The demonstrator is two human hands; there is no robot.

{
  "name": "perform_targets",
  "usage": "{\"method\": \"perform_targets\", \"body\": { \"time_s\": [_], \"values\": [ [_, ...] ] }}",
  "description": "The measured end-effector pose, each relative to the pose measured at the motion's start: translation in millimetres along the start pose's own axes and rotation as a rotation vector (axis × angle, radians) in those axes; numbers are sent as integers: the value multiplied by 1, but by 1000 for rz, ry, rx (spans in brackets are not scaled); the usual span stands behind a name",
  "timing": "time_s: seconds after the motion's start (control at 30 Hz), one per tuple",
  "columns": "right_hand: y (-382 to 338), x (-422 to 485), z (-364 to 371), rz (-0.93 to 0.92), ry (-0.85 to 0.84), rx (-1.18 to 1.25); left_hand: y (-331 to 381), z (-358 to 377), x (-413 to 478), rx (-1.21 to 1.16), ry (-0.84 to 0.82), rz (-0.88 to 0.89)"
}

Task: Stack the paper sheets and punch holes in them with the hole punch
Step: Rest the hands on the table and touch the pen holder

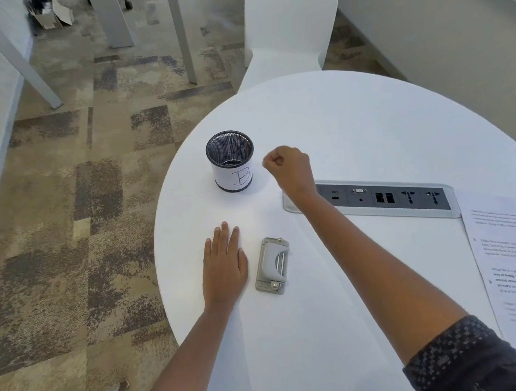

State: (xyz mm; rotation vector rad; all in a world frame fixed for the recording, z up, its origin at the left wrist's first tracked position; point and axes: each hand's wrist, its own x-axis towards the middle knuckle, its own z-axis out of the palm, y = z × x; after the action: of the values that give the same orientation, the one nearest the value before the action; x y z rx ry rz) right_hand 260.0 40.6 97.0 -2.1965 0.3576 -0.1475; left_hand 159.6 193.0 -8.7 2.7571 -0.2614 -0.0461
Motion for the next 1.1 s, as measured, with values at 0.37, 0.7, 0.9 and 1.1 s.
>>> {"method": "perform_targets", "body": {
  "time_s": [0.37,0.7,0.9,1.1],
  "values": [
    [122,-71,-75,225,64,-58,5,1,-10,2,16,-28],
    [184,-147,-121,339,150,-96,20,10,-47,-10,45,-75],
    [196,-180,-119,289,116,-183,35,16,-72,-34,81,-113],
    [191,-172,-118,185,63,-307,39,24,-86,-50,122,-130]
  ]
}}
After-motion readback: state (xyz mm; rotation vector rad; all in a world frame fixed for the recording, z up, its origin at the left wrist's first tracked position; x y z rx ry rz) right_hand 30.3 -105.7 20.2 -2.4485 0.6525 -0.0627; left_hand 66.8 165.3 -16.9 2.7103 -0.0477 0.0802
